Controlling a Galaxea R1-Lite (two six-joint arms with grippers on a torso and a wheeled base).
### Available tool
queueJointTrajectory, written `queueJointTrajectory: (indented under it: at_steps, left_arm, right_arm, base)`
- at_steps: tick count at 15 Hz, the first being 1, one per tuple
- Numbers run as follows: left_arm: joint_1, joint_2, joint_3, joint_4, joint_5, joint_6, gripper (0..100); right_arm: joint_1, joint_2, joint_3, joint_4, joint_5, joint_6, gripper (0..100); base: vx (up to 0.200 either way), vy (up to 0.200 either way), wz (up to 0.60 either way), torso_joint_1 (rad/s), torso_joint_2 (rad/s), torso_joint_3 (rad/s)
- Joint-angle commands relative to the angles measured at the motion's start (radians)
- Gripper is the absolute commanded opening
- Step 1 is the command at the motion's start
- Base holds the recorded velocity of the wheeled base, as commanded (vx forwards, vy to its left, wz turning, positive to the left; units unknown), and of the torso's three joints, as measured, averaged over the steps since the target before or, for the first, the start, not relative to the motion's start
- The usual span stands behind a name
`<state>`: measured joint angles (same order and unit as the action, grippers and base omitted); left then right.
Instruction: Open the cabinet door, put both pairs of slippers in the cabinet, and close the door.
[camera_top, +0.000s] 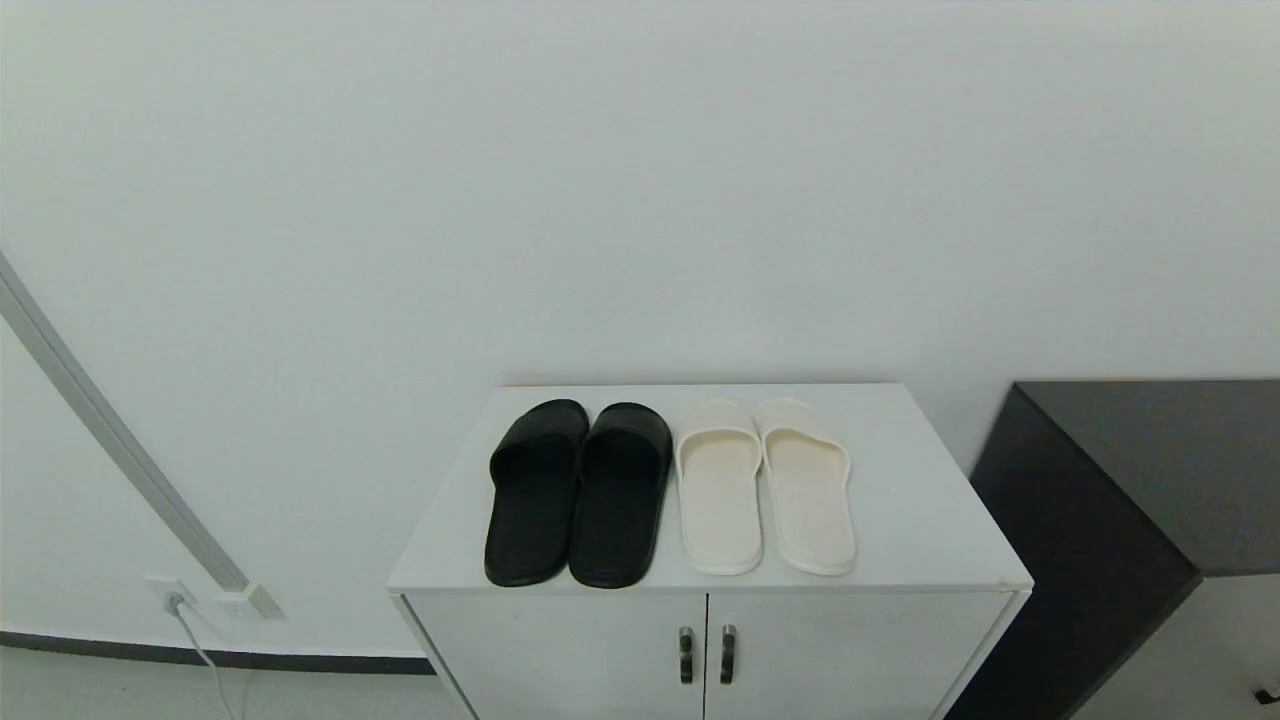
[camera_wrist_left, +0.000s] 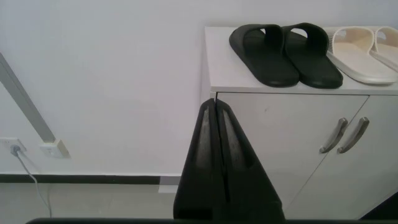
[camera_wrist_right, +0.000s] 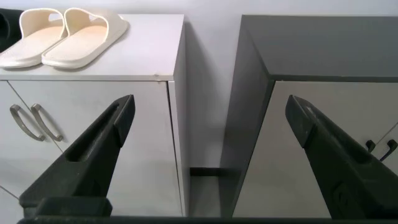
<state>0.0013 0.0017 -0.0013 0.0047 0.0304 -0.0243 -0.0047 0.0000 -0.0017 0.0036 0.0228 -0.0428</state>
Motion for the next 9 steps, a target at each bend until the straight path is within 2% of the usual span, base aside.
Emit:
queueJointTrajectory:
  at_steps: [1,7,9]
  left_arm:
    - [0.000,0.000,0.000,0.000,0.000,0.000,0]
    - [0.000,0.000,0.000,0.000,0.000,0.000,0]
    - [0.000,0.000,0.001,0.000,0.000,0.000,0]
  right_arm:
    - [0.000,0.002,0.000,-0.001,0.000,0.000,100]
    - [0.000,0.000,0.002,-0.004,0.002,0.001,100]
    - [0.000,0.000,0.000,-0.008,0.042,0.040,100]
  base:
    - [0.000,0.000,0.00,0.000,0.00,0.000]
    - [0.000,0.000,0.00,0.000,0.00,0.000]
    - [0.000,0.000,0.00,0.000,0.00,0.000]
